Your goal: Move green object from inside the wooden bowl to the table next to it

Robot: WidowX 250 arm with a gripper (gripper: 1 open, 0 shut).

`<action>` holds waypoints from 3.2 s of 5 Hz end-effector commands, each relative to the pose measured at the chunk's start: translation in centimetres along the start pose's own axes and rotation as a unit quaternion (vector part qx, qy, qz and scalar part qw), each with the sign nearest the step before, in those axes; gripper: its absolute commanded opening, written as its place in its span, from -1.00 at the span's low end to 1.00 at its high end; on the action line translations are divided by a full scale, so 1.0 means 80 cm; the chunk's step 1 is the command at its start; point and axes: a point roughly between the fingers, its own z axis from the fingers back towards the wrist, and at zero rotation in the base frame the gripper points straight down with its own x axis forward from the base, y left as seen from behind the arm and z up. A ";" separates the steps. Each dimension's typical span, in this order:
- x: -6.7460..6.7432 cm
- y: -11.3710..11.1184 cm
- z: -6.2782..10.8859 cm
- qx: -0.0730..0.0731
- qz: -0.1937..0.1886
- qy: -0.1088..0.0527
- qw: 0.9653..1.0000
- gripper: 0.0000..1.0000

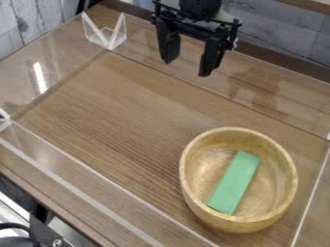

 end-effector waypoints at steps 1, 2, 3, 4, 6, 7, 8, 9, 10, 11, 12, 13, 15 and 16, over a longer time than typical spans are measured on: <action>0.005 0.007 -0.006 -0.002 -0.011 -0.005 1.000 1.00; 0.008 0.015 -0.012 -0.004 -0.019 -0.009 1.000 1.00; 0.006 0.002 0.003 -0.005 -0.008 -0.017 1.000 1.00; 0.002 -0.015 0.019 -0.005 0.002 -0.030 1.000 1.00; 0.008 -0.007 0.021 0.008 0.015 -0.042 0.999 1.00; 0.009 -0.001 0.013 0.015 0.020 -0.046 0.999 1.00; 0.009 0.017 0.006 0.019 0.043 -0.049 0.998 1.00; 0.005 0.026 0.010 0.011 0.057 -0.054 0.997 1.00; 0.006 0.017 0.023 0.004 0.038 -0.058 0.998 1.00; 0.008 0.006 0.032 0.001 0.018 -0.062 0.998 1.00; 0.009 -0.010 0.034 -0.001 -0.014 -0.064 0.998 1.00; 0.008 -0.015 0.035 0.001 -0.043 -0.062 0.997 1.00; 0.008 0.012 0.042 0.012 0.025 -0.056 0.998 1.00; 0.008 0.004 0.033 0.011 0.019 -0.048 0.999 1.00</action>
